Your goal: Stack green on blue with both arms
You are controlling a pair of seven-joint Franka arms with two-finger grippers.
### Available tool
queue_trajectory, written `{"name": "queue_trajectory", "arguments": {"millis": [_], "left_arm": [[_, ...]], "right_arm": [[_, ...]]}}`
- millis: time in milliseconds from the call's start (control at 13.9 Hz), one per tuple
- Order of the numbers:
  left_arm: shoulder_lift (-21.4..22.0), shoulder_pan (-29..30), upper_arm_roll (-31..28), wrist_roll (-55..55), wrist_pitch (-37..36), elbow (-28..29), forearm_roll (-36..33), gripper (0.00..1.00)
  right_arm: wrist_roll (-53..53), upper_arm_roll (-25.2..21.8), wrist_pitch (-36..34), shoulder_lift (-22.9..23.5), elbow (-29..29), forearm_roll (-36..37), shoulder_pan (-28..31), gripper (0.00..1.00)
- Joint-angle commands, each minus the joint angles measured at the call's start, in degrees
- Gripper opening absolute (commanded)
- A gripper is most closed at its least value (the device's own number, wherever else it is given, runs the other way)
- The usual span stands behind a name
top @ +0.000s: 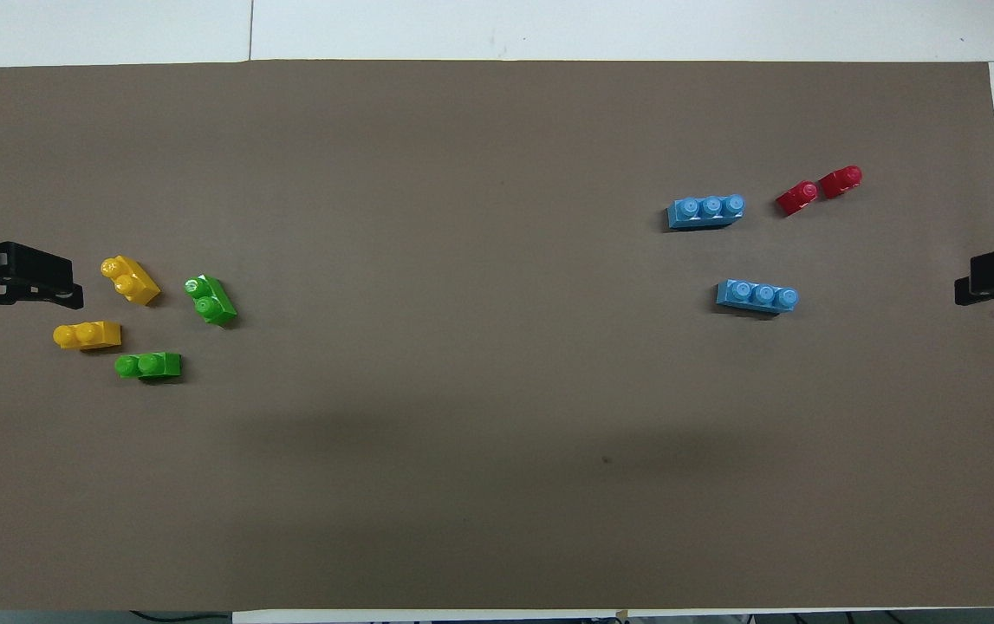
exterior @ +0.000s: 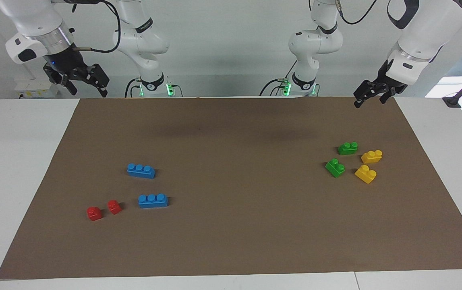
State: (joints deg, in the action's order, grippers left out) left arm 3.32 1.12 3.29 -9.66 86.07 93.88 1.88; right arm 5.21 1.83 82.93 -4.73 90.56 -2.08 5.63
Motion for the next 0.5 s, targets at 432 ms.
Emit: {"name": "queue_trajectory", "arguments": {"millis": [432], "left_arm": [[4.15, 0.12, -0.13, -17.09, 15.69, 14.38, 1.19, 1.0]], "right_arm": [[12.25, 0.54, 6.88, 2.07, 1.55, 0.41, 0.61, 0.98]]}}
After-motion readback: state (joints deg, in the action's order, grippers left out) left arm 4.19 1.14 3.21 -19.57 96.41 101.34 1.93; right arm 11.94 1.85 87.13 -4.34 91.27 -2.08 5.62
